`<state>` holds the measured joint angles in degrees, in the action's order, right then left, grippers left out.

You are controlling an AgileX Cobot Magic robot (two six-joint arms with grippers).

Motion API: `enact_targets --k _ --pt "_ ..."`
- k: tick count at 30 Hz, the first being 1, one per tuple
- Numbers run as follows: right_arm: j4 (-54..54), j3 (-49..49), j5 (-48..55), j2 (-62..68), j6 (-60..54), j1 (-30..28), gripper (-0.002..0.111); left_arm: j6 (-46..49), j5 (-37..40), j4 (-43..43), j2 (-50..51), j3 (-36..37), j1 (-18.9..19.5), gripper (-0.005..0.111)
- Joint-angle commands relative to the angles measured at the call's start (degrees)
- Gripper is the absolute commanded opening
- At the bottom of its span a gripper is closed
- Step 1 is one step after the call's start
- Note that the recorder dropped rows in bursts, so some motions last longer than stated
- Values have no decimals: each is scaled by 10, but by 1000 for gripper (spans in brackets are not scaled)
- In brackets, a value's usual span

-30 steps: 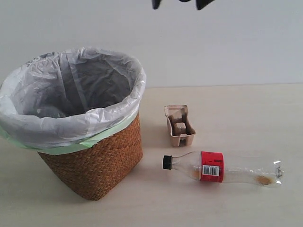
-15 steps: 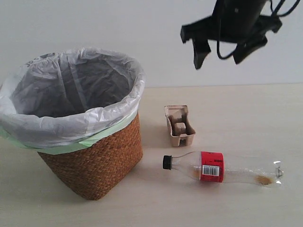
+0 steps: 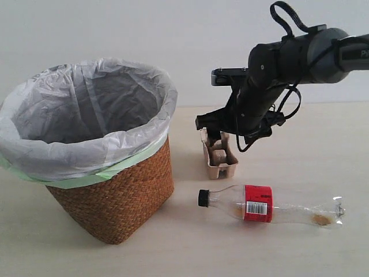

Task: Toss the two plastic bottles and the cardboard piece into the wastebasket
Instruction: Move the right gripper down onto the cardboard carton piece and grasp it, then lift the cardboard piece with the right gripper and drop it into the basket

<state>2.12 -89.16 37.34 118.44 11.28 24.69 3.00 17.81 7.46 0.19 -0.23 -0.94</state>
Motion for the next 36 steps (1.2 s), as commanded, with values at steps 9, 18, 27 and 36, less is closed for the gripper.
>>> enact_targets --k 9,18,27,36 --pt "63 -21 -43 49 -47 -1 72 -5 -1 -2 -2 2 0 4" --pt "63 -22 -66 91 -56 -1 72 -5 -1 -2 -2 2 0 4" --pt "63 -23 -71 92 -59 -1 35 -5 -1 -2 -2 2 0 4" --pt "61 -23 -53 63 -58 -1 1 -5 -1 -2 -2 2 0 4"
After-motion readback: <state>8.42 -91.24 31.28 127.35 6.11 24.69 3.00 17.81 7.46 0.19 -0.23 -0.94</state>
